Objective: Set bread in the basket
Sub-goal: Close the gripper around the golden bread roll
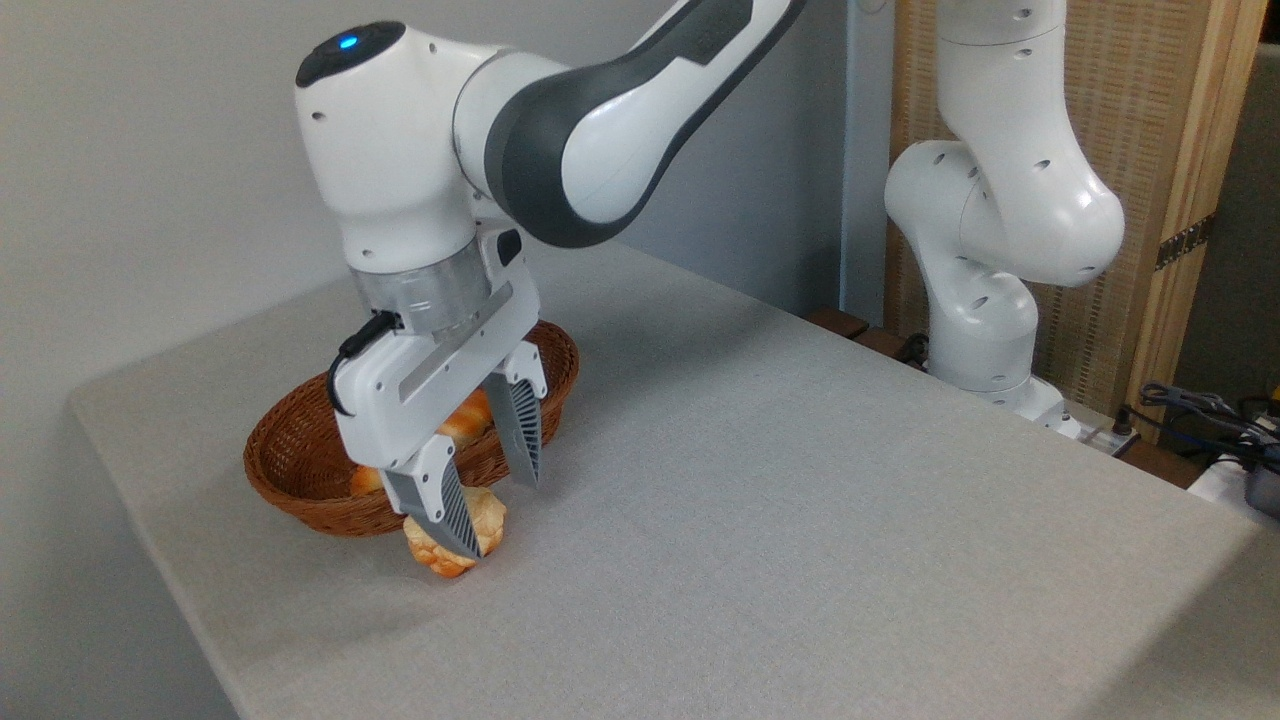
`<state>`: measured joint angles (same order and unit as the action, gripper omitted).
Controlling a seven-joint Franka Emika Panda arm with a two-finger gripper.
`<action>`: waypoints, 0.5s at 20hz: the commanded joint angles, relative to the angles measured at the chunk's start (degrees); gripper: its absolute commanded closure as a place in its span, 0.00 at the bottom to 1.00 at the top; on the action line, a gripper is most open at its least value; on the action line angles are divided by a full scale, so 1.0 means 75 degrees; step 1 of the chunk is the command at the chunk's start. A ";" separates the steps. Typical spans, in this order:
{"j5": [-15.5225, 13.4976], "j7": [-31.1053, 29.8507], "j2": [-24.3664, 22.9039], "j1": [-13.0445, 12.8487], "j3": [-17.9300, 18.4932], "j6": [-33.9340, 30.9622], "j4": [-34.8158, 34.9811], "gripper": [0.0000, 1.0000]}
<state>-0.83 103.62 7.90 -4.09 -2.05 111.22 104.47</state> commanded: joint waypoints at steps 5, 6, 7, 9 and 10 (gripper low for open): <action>0.0052 0.0165 0.0423 -0.0006 -0.0149 0.0546 -0.0030 0.00; 0.0052 0.0176 0.0482 -0.0006 -0.0184 0.0546 -0.0030 0.00; 0.0052 0.0165 0.0529 -0.0006 -0.0254 0.0546 -0.0030 0.00; 0.0041 0.0165 0.0541 -0.0006 -0.0266 0.0558 -0.0030 0.00; 0.0029 0.0165 0.0576 -0.0006 -0.0266 0.0558 -0.0042 0.00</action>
<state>-0.83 103.85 11.78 -4.13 -3.85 114.62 104.46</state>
